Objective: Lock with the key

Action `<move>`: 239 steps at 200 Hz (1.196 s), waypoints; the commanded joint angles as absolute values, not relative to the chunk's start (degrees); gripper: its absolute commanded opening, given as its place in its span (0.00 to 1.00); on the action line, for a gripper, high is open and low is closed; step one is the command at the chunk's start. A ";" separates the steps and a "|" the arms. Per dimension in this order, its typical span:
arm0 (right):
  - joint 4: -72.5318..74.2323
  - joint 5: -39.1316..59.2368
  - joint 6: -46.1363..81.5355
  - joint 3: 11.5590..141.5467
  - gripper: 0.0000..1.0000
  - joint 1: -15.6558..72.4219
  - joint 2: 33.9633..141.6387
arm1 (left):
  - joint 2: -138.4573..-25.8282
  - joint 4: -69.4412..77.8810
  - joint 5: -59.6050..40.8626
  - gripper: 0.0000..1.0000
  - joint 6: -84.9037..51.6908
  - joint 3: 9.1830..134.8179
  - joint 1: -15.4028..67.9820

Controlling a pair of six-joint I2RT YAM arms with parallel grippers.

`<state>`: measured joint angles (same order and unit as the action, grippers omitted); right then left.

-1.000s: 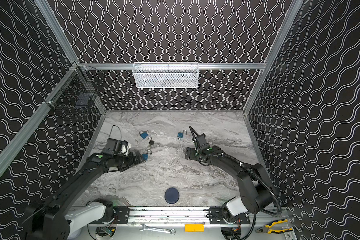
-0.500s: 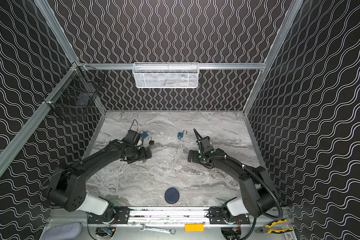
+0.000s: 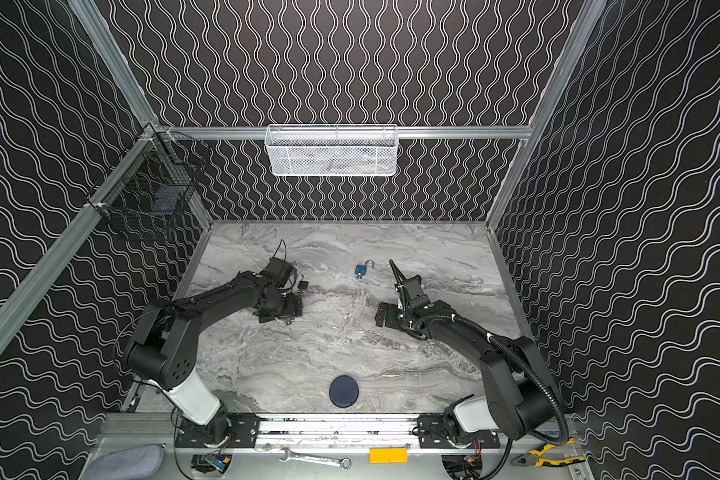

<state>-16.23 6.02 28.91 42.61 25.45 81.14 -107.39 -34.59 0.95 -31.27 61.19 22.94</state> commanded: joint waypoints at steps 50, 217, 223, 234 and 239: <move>-13.46 10.53 27.95 44.47 1.00 25.50 81.00 | -111.54 -32.01 2.14 0.77 -29.69 61.61 22.94; -13.00 11.43 27.70 43.07 1.00 25.58 76.49 | -116.92 -31.96 2.60 0.48 -28.92 63.90 24.42; -13.05 11.43 27.64 43.02 1.00 25.51 76.46 | -116.98 -32.02 2.59 0.45 -28.84 63.81 24.43; -12.97 11.60 27.72 42.81 1.00 25.56 76.25 | -116.84 -31.91 2.60 0.42 -28.83 63.60 24.52; -12.84 11.67 27.77 42.71 1.00 25.54 76.21 | -116.74 -31.95 2.56 0.41 -28.68 63.54 24.48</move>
<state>-13.63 11.25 27.81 43.09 25.47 76.71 -115.26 -32.01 6.81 -29.43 64.55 24.34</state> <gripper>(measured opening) 0.998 0.433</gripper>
